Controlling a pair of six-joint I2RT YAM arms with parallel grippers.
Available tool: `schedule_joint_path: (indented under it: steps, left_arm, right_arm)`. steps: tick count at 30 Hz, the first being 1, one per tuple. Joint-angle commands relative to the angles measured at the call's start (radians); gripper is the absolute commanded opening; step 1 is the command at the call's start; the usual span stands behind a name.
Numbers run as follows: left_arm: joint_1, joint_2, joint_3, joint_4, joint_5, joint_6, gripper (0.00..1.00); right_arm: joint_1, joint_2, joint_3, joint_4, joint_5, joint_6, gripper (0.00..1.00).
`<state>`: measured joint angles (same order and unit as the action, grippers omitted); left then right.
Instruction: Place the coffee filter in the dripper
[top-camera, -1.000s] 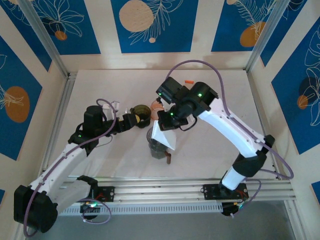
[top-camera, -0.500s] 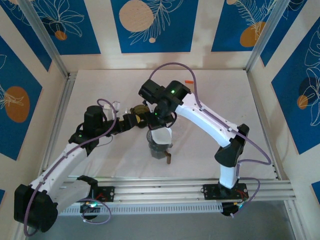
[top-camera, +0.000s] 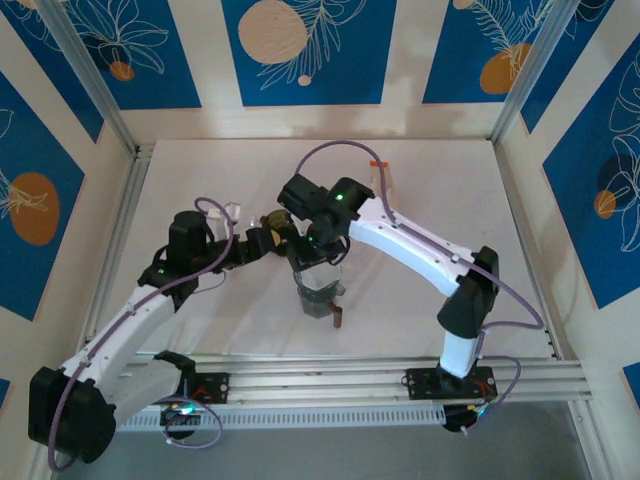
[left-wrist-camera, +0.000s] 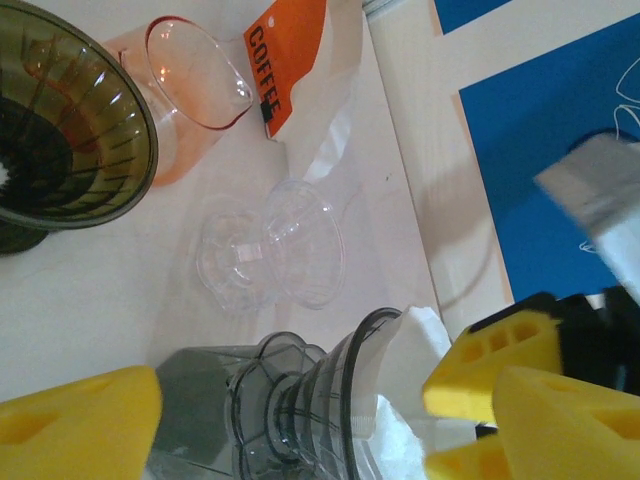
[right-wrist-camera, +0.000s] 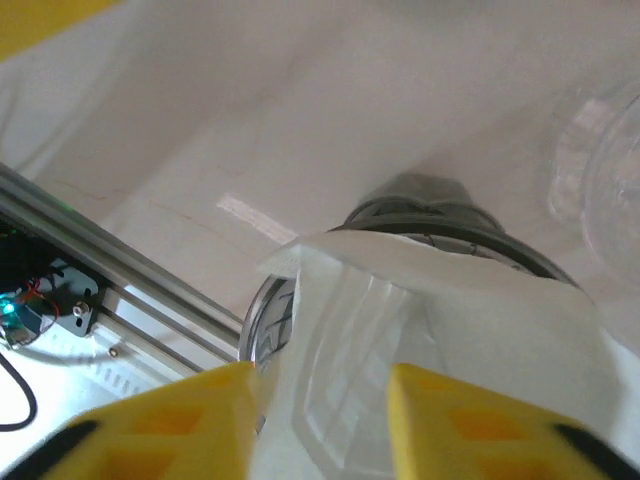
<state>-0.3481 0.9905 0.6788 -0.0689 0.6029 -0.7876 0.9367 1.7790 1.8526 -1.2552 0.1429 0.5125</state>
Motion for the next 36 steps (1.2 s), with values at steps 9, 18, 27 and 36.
schedule_joint_path:
  steps: [9, 18, 27, 36]
  left_arm:
    - [-0.149, 0.022, 0.159, -0.246, -0.129, 0.166, 0.69]
    - [-0.323, 0.120, 0.275, -0.406, -0.291, 0.277, 0.63]
    - [-0.360, 0.148, 0.284, -0.484, -0.311, 0.298, 0.56]
    - [-0.360, 0.145, 0.273, -0.501, -0.317, 0.294, 0.55]
  right_arm:
    - [-0.030, -0.251, -0.173, 0.107, 0.123, -0.014, 0.51]
    - [-0.050, -0.318, -0.318, 0.173, 0.137, -0.034, 0.40]
    - [-0.075, -0.364, -0.379, 0.192, 0.151, -0.039, 0.38]
    - [-0.077, -0.354, -0.447, 0.224, 0.112, -0.032, 0.28]
